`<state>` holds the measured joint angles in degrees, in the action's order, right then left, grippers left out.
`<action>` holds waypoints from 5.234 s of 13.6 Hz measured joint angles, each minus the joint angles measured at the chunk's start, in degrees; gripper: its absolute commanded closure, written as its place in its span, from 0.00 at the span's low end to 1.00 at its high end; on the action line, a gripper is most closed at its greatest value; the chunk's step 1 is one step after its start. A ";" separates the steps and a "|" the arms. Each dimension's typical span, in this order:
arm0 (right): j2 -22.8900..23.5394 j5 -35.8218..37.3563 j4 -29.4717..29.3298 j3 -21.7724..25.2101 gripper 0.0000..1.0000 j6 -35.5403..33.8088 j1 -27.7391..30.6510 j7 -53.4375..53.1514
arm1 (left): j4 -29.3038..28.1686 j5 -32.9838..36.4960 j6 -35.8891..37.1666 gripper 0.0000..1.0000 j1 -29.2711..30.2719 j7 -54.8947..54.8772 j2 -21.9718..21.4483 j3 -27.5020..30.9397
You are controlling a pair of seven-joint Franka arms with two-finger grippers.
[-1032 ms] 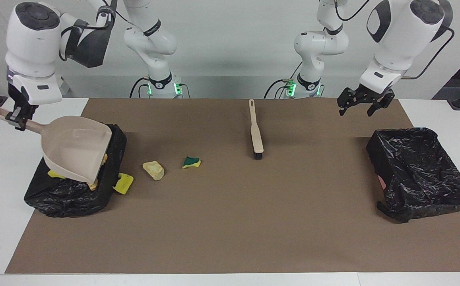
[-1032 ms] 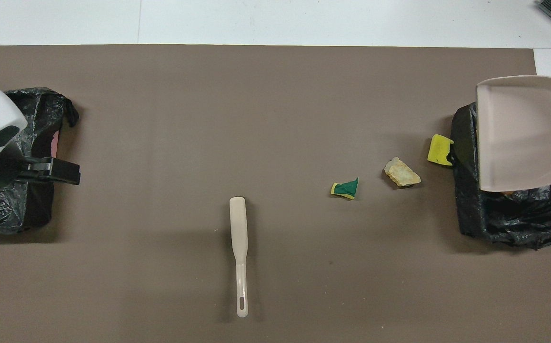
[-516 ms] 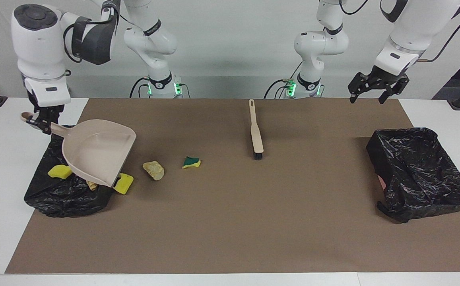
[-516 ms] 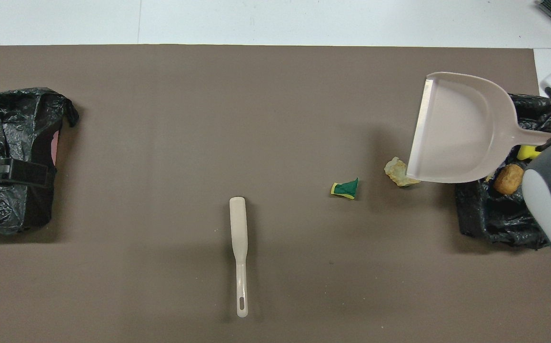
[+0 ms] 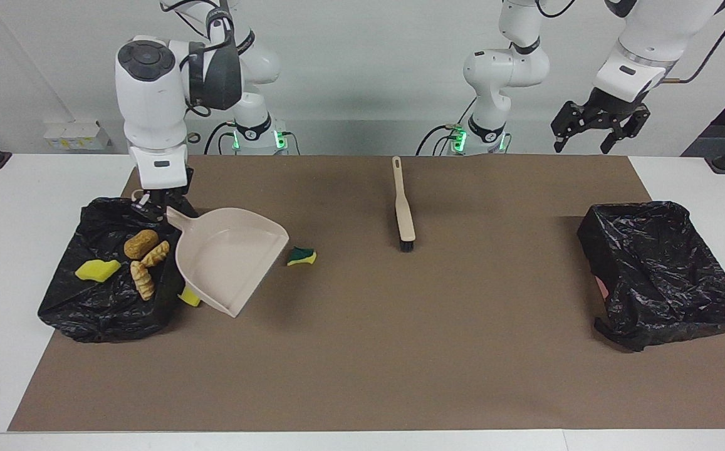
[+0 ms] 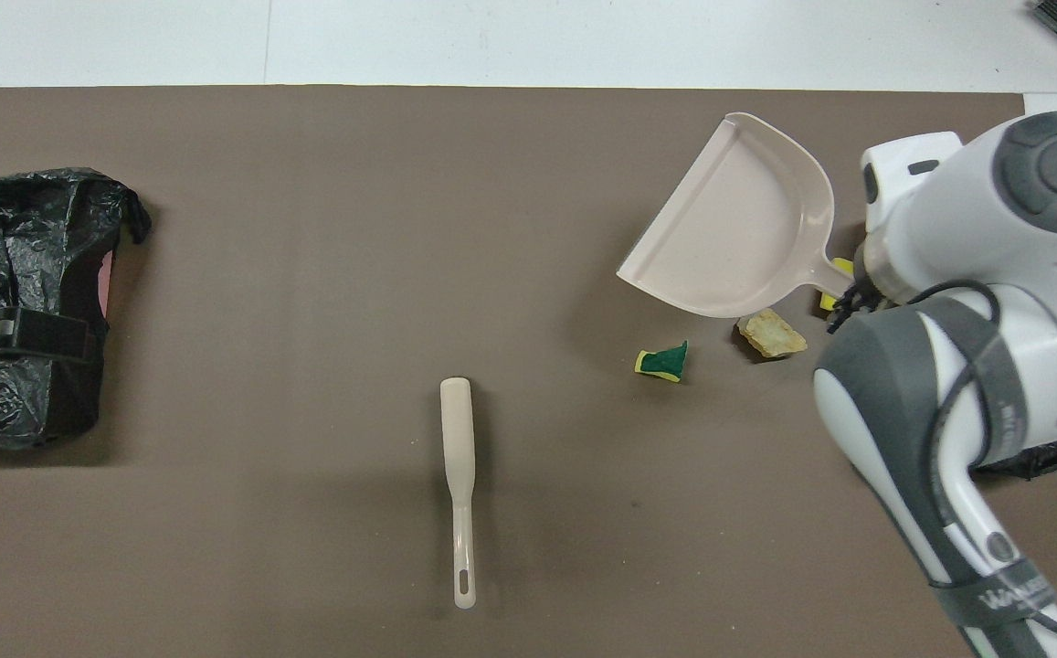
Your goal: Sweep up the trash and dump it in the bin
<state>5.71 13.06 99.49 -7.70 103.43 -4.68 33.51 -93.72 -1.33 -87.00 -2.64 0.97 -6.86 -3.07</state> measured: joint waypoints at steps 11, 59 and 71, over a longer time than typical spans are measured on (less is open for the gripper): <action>8.86 -10.70 -5.18 0.00 1.00 1.40 -15.23 -57.33 | -0.01 0.00 0.08 0.00 0.04 -2.83 0.00 0.16; 6.73 -16.88 15.64 0.77 1.00 20.61 -41.32 -89.04 | 4.75 -0.04 -37.19 0.00 -26.31 28.99 31.90 -3.37; -2.59 -9.73 15.96 1.71 1.00 1.00 -29.46 -92.62 | 3.60 6.84 -41.68 1.00 -28.56 33.28 36.64 -3.20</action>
<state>3.12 3.33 115.45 -5.99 104.43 -34.14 -59.10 -90.12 5.51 -128.68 -31.19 34.25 29.78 -6.27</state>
